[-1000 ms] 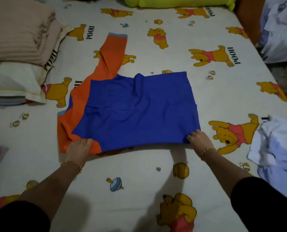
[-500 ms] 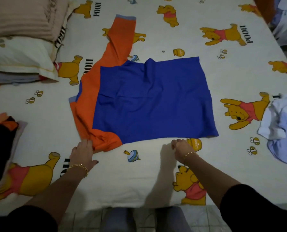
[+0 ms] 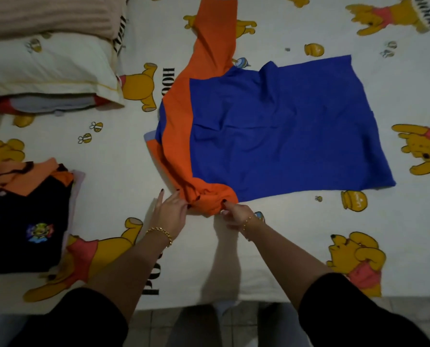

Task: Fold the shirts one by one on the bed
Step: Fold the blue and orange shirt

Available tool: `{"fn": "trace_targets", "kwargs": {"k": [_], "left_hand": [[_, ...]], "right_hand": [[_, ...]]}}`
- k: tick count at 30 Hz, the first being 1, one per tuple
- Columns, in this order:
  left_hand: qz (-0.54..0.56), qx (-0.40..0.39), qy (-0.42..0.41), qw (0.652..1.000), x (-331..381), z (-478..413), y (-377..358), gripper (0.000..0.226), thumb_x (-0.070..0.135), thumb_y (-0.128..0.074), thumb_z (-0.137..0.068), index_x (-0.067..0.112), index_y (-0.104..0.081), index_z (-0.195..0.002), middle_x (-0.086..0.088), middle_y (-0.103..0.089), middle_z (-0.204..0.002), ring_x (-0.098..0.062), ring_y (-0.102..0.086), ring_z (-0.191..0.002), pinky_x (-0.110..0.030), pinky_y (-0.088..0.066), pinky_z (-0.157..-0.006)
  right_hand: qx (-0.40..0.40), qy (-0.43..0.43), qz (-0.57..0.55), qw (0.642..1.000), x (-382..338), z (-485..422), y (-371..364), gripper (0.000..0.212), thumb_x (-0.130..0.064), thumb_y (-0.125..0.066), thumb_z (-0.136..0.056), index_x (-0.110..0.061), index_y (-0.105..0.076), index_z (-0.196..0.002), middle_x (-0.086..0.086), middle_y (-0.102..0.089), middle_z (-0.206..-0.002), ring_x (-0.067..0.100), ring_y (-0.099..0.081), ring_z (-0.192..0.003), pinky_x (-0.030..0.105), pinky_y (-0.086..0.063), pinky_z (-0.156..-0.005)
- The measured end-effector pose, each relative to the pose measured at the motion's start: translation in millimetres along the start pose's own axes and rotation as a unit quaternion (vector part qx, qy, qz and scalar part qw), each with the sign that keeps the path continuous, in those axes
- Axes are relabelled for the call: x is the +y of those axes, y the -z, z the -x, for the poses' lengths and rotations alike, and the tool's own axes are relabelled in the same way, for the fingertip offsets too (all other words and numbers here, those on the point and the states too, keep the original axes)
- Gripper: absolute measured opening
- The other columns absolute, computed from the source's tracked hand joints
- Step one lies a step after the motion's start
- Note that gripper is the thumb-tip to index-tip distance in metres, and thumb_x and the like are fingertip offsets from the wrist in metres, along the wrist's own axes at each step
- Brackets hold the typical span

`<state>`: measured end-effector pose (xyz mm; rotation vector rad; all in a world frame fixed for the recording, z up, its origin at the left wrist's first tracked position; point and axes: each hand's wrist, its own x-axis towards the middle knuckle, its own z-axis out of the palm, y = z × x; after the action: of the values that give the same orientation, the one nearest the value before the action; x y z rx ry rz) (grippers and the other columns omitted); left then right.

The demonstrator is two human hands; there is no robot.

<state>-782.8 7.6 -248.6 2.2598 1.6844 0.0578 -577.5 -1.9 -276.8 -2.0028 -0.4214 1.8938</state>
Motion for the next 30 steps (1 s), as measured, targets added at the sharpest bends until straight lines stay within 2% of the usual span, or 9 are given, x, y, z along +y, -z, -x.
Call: {"fn": "trace_targets", "kwargs": {"k": [4, 7, 10, 14, 17, 20, 22, 26, 30], "left_hand": [[0.034, -0.020, -0.023, 0.999, -1.6, 19.1, 17.6, 0.024, 0.014, -0.037, -0.093, 0.009, -0.060, -0.089, -0.013, -0.066, -0.104, -0.027, -0.057, -0.111, -0.035, -0.018, -0.116], [0.154, -0.029, 0.036, 0.987, 6.7, 46.8, 29.3, 0.019, 0.020, -0.036, -0.096, 0.013, -0.043, -0.080, -0.018, -0.061, -0.091, -0.037, -0.059, -0.094, -0.037, -0.044, -0.073], [0.248, -0.008, 0.098, 0.964, 21.0, 70.5, 28.4, 0.021, 0.028, -0.032, -0.097, 0.015, -0.041, -0.083, -0.003, -0.049, -0.061, -0.020, -0.050, -0.055, -0.033, -0.032, -0.051], [0.422, -0.011, 0.286, 0.860, 46.1, 104.1, 19.6, 0.029, 0.024, -0.041, -0.100, 0.012, -0.053, -0.076, -0.005, -0.054, -0.069, -0.020, -0.051, -0.069, -0.028, -0.037, -0.066], [0.573, -0.107, 0.345, 0.736, 59.2, 132.5, 11.2, 0.030, 0.048, -0.059, -0.087, 0.027, -0.061, -0.109, -0.008, -0.067, -0.104, -0.028, -0.062, -0.097, -0.039, -0.048, -0.092], [0.664, -0.164, 0.391, 0.617, 84.5, 161.0, 7.9, 0.052, 0.041, -0.072, -0.076, 0.020, -0.054, -0.120, -0.013, -0.064, -0.117, -0.031, -0.061, -0.106, -0.041, -0.051, -0.090], [0.653, -0.204, 0.390, 0.617, 105.4, 179.6, 2.6, 0.069, 0.036, -0.080, -0.066, 0.010, -0.053, -0.124, -0.015, -0.064, -0.115, -0.032, -0.059, -0.108, -0.044, -0.049, -0.094], [0.651, -0.148, 0.410, 0.621, 142.5, 203.3, -9.8, 0.046, 0.023, -0.062, -0.089, 0.000, -0.051, -0.128, -0.010, -0.066, -0.097, -0.024, -0.062, -0.088, -0.038, -0.051, -0.081], [0.669, -0.106, 0.408, 0.612, 171.2, 223.7, -17.6, 0.048, 0.027, -0.056, -0.093, 0.004, -0.045, -0.134, -0.016, -0.059, -0.124, -0.029, -0.059, -0.104, -0.046, -0.048, -0.090]], "right_hand": [[-0.011, 0.009, -0.170, 0.985, -2.7, -0.1, -19.4, 0.031, -0.025, -0.058, -0.090, -0.005, -0.061, -0.114, 0.007, -0.066, -0.094, 0.019, -0.062, -0.085, 0.032, -0.050, -0.074], [0.021, 0.010, -0.208, 0.978, 6.5, 1.8, -20.1, 0.045, -0.032, -0.061, -0.087, -0.004, -0.058, -0.122, 0.013, -0.064, -0.118, 0.030, -0.061, -0.105, 0.046, -0.049, -0.095], [0.034, 0.009, -0.231, 0.972, 8.7, 37.4, -12.5, 0.035, -0.027, -0.057, -0.093, -0.003, -0.056, -0.119, 0.011, -0.061, -0.120, 0.031, -0.057, -0.111, 0.051, -0.045, -0.099], [-0.060, -0.013, -0.185, 0.981, 27.9, 80.7, 3.8, 0.034, -0.036, -0.058, -0.092, -0.014, -0.055, -0.118, 0.008, -0.061, -0.117, 0.029, -0.057, -0.111, 0.047, -0.051, -0.088], [-0.129, -0.018, -0.088, 0.988, 52.1, 111.2, 15.8, 0.041, -0.037, -0.061, -0.089, -0.018, -0.054, -0.124, 0.010, -0.062, -0.122, 0.026, -0.059, -0.110, 0.040, -0.052, -0.083], [-0.131, 0.004, 0.001, 0.991, 81.7, 133.6, 32.7, 0.047, -0.034, -0.064, -0.086, -0.011, -0.053, -0.125, 0.009, -0.062, -0.119, 0.023, -0.059, -0.108, 0.037, -0.048, -0.085], [-0.127, 0.028, 0.033, 0.991, 101.2, 144.5, 47.8, 0.047, -0.036, -0.062, -0.086, -0.011, -0.053, -0.124, 0.007, -0.061, -0.120, 0.023, -0.058, -0.109, 0.040, -0.041, -0.094], [-0.084, 0.086, 0.090, 0.989, 126.0, 166.0, 77.5, 0.046, -0.038, -0.063, -0.086, -0.009, -0.055, -0.120, 0.013, -0.059, -0.125, 0.027, -0.057, -0.107, 0.040, -0.044, -0.093], [-0.031, 0.129, 0.168, 0.977, 144.7, 185.7, 107.8, 0.052, -0.035, -0.065, -0.086, 0.007, -0.061, -0.117, 0.023, -0.061, -0.120, 0.035, -0.058, -0.111, 0.047, -0.047, -0.098]]}}
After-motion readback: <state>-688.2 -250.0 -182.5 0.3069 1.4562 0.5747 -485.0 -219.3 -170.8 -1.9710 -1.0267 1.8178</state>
